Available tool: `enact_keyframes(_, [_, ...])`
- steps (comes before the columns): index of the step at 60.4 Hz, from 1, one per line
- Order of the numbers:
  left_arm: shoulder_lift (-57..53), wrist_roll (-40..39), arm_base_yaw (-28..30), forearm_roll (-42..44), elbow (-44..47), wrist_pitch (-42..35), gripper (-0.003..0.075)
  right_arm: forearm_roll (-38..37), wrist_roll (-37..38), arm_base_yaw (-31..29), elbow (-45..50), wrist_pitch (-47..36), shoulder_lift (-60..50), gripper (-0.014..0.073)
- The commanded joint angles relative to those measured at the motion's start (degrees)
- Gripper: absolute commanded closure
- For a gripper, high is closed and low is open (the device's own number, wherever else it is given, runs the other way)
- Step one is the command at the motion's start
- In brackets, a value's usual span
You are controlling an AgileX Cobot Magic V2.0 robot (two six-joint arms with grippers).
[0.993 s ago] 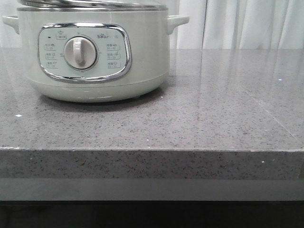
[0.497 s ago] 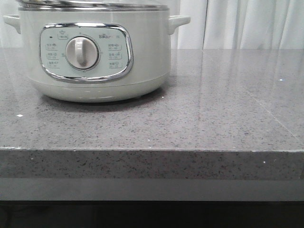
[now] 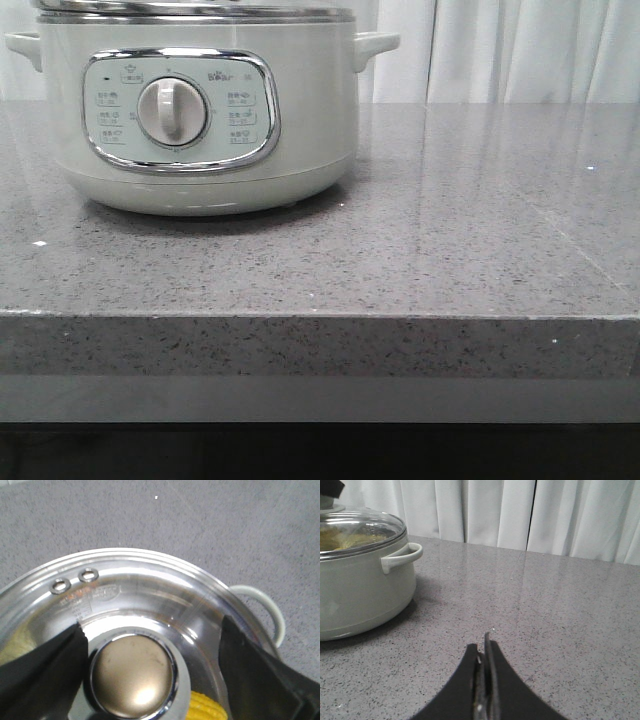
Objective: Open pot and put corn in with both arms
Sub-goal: 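Lower the glass lid onto the pot with the left gripper, then release the lid knob and raise the left gripper away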
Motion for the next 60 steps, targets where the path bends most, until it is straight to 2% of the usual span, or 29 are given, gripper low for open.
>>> enact_keyframes(1, [-5.29,-0.04,0.74,-1.76,-3.21,-3.98,0.0193,0.02,-0.37,0.08,-1.75,-4.80,0.19,0.0662])
enact_keyframes(6, [-7.46,-0.04,1.39,-1.76,-3.59,-3.09,0.0199,0.02,-0.37,0.08,-1.75,-4.80,0.19,0.0662])
enact_keyframes(10, [-9.18,0.14,1.66,-1.36,-3.59,-2.24,0.0241,0.02,-0.37,0.08,-1.75,-4.80,0.19,0.0662])
enact_keyframes(16, [-11.60,0.43,1.98,-0.31,-3.59,-0.65,0.0388,0.02,-0.37,0.08,-1.75,-4.80,0.19,0.0662])
enact_keyframes(23, [-14.05,0.43,1.98,0.60,-2.57,0.62,0.0616,0.02,-0.37,0.08,-1.75,-4.80,0.19,0.0662])
enact_keyframes(28, [-16.58,1.41,1.98,0.60,0.55,0.62,0.0739,0.02,-0.37,0.08,-1.75,-4.86,0.19,0.0662])
enact_keyframes(44, [-32.15,1.92,1.98,-0.76,23.31,-9.21,0.0738,0.02,-0.37,0.08,-1.75,-4.86,0.19,0.0662])
enact_keyframes(60, [-56.15,1.92,1.98,-0.82,48.30,-18.21,0.0738,0.02,-0.37,0.08,-1.75,-4.81,0.19,0.0662])
